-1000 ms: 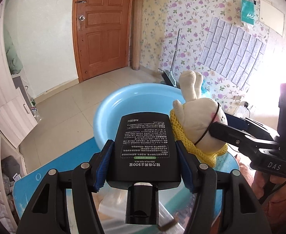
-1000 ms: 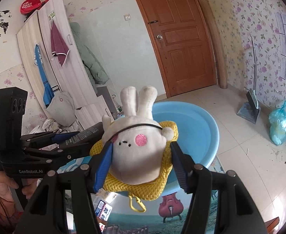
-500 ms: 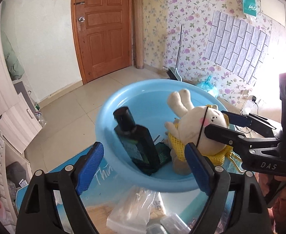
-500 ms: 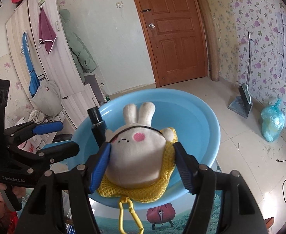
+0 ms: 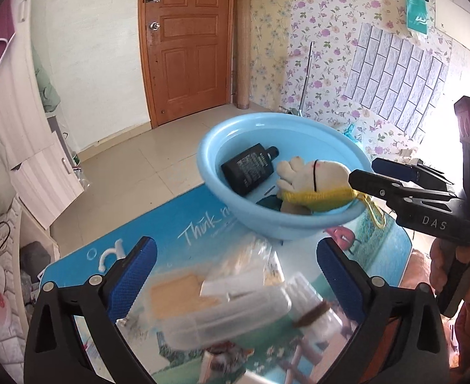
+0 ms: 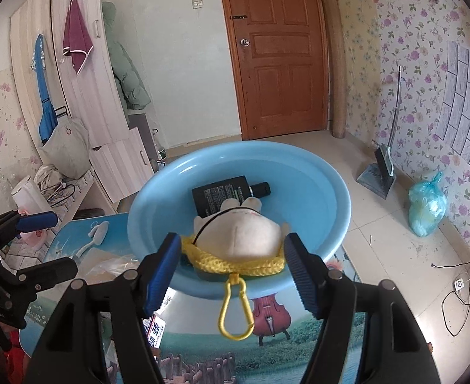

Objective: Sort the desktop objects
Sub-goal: 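Carry the bunny and black bottle to the basin and release both, then move both tools back toward the clear box and white charger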

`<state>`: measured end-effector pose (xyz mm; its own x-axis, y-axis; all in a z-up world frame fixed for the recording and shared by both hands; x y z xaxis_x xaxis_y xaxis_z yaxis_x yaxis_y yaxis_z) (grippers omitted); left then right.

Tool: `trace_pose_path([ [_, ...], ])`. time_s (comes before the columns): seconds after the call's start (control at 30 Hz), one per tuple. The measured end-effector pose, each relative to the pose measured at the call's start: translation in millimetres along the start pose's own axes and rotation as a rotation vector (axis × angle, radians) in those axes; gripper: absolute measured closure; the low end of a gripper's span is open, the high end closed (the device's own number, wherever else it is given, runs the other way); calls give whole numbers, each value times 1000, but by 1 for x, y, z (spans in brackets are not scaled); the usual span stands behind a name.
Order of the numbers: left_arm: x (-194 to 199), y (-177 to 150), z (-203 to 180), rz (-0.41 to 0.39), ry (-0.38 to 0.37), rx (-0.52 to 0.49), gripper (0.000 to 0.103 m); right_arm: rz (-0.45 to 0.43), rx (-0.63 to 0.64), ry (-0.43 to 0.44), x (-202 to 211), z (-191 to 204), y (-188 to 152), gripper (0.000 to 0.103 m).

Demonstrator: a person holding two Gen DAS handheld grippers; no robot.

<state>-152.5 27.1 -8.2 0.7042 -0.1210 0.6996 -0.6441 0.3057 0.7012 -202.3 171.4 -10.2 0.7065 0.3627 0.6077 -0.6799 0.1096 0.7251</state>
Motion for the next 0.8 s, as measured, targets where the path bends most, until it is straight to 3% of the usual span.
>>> trace_pose_path([
  [0.47,23,-70,23,47,46,83,1,80,84,94,22,60,-55,37],
  [0.8,21,-92,17,80,40,79,1,155,60,93,18,59,-87,37],
])
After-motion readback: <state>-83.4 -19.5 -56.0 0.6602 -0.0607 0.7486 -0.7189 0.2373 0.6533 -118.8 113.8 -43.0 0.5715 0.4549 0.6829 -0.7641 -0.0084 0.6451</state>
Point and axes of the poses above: each gripper's, at about its wrist camera, not at the fingertips, and x roughly against the way its jaws point, z to its left, y to its top, the point moved 5 cm from there along -x, roughly the way its jaws point, and after that the axes turned 15 degrees about -x, right-handed, at the moved point
